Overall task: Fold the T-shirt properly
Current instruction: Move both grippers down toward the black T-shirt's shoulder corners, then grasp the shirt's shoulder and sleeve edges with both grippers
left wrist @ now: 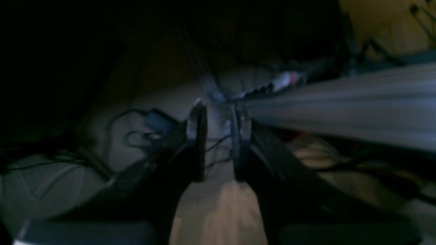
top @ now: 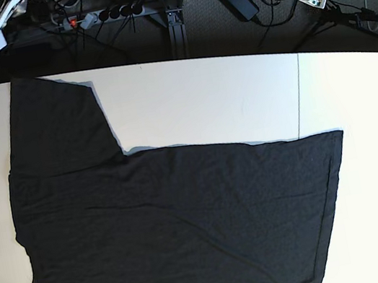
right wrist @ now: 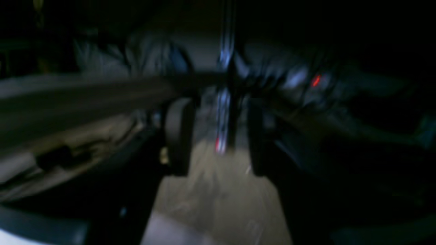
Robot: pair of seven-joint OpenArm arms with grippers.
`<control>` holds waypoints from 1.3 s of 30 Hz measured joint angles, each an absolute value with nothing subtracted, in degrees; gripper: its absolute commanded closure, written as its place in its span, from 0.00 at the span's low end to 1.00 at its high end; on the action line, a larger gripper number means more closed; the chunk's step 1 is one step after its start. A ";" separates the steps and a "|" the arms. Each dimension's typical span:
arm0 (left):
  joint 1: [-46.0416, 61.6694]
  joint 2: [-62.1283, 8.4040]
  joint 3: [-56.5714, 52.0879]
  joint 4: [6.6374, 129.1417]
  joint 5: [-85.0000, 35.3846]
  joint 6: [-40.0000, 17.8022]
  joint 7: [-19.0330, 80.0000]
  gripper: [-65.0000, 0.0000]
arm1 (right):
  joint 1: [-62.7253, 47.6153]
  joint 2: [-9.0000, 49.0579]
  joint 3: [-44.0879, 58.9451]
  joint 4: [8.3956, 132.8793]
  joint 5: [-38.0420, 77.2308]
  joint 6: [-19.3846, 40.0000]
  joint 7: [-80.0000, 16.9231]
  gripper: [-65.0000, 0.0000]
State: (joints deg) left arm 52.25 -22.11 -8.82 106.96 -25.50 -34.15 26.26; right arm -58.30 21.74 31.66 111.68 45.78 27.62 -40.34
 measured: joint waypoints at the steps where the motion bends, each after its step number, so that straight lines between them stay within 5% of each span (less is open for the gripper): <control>1: 52.42 -22.41 -9.39 107.92 -25.93 -34.13 26.57 0.75 | -57.91 21.76 34.17 113.38 47.24 27.64 -40.53 0.57; 6: 52.71 -23.53 -10.59 109.10 -27.75 -34.13 27.22 0.75 | -51.55 24.71 43.31 113.65 47.94 27.66 -40.84 0.45; 17: 52.71 -25.32 -10.59 109.12 -27.88 -34.15 29.19 0.75 | -32.77 31.00 44.18 85.12 51.96 27.70 -43.44 0.45; 24: 52.69 -25.76 -10.57 109.12 -27.97 -34.13 29.17 0.75 | -26.61 31.09 37.74 77.84 52.47 27.83 -43.22 0.45; 29: 52.71 -25.74 -10.59 109.12 -30.61 -32.73 29.19 0.52 | -22.00 31.40 32.91 74.50 52.73 27.83 -42.52 0.45; 39: 51.77 -26.30 -19.42 109.12 -41.52 -32.40 33.61 0.51 | -21.47 26.15 27.44 75.05 55.13 27.83 -41.41 0.45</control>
State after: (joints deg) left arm 51.77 -26.30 -19.42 109.12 -41.52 -32.40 33.61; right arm -21.47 26.15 27.44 75.05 55.13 27.83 -41.41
